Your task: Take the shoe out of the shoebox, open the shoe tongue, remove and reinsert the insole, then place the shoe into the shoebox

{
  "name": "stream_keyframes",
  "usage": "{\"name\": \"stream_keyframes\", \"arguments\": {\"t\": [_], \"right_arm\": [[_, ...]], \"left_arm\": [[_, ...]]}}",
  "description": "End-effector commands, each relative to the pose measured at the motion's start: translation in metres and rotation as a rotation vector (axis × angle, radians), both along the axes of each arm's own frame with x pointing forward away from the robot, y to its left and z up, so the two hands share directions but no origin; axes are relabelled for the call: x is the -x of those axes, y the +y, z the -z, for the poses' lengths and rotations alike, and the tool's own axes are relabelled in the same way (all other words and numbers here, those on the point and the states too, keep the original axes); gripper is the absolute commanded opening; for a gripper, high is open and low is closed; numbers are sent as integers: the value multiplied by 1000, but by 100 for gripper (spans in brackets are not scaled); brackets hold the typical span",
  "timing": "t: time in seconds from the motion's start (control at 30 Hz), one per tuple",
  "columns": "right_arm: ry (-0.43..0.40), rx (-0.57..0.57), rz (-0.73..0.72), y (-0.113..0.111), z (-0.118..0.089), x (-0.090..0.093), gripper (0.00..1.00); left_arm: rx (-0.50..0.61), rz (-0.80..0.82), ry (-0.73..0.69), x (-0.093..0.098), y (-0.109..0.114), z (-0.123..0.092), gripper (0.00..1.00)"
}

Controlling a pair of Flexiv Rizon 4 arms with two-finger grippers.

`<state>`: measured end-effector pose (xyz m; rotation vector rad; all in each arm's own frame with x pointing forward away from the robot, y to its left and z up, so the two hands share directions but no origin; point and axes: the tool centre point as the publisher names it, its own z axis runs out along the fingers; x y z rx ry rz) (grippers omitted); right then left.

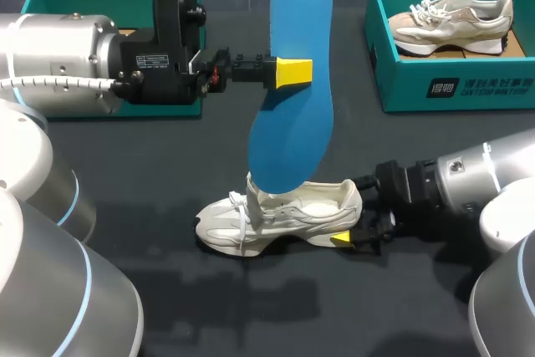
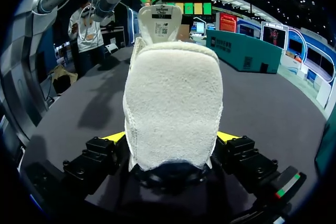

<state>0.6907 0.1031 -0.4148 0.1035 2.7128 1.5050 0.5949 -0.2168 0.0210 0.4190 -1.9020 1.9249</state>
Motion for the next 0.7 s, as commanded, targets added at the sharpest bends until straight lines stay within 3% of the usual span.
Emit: {"name": "stream_keyframes", "arguments": {"t": [0.03,0.23,0.43,0.7], "right_arm": [[25,71,-13,-15,-11,3,100],[34,176,-53,-44,-29,7,100],[77,382,-42,-55,-51,15,100],[77,382,-42,-55,-51,15,100]], "left_arm": [[-1,-1,0,1,0,0,0],[-1,-1,0,1,0,0,0],[-1,-1,0,1,0,0,0],[-1,-1,0,1,0,0,0]]}}
